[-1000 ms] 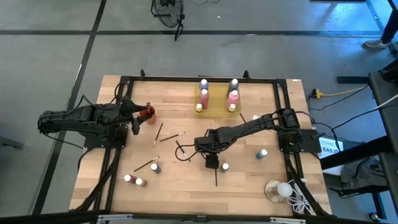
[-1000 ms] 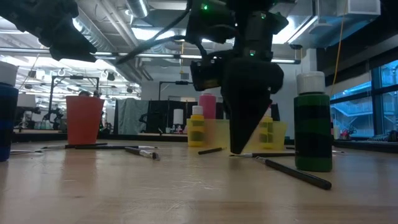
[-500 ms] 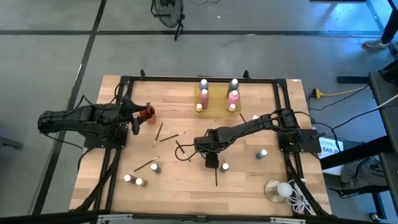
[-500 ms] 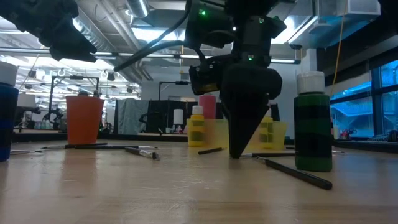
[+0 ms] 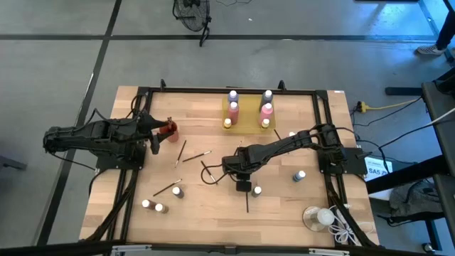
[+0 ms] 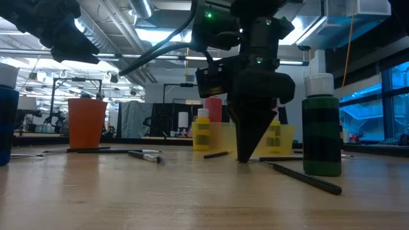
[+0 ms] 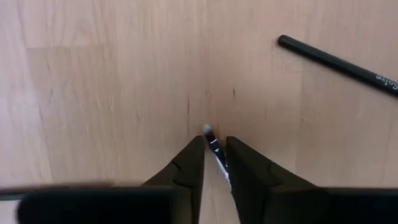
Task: Pick & Place Paint Supplies
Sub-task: Put the silver paint brush into the orange cup
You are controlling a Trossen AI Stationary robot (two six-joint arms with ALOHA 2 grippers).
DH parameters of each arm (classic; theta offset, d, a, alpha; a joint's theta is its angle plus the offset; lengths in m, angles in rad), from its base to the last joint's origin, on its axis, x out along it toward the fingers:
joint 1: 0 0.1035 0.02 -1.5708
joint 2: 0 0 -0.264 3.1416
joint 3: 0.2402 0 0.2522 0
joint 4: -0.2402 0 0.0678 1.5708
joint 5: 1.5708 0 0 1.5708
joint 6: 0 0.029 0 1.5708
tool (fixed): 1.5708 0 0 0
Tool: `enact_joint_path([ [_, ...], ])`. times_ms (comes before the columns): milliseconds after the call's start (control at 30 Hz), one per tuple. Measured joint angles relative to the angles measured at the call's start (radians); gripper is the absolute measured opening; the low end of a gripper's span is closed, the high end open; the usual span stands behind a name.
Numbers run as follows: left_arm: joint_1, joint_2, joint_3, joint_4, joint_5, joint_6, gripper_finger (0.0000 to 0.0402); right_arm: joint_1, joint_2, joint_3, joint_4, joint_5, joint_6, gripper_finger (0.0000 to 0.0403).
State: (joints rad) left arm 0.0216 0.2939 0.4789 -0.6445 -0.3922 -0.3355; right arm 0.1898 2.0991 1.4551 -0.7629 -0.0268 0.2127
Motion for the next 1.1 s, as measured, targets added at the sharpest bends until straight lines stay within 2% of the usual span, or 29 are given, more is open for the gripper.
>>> enact_joint_path([
  [200,0.0,0.0,0.0,0.0,0.001,0.0,0.0226,0.001,0.0,0.0,0.0,-0.007,-0.019,0.0025],
  [400,0.0,0.0,0.0,0.0,0.001,0.0,0.0226,0.001,0.0,0.0,0.0,-0.007,-0.019,0.0006],
  [700,0.0,0.0,0.0,0.0,0.001,0.0,0.0226,0.001,0.0,-0.001,0.001,0.001,-0.019,0.0002],
  [967,0.0,0.0,0.0,0.0,0.001,0.0,0.0226,-0.001,0.006,0.069,-0.035,0.106,-0.019,0.0001],
  [1100,0.0,0.0,0.0,0.0,0.001,0.0,0.0226,0.001,0.006,0.129,-0.109,0.135,-0.027,0.0001],
])
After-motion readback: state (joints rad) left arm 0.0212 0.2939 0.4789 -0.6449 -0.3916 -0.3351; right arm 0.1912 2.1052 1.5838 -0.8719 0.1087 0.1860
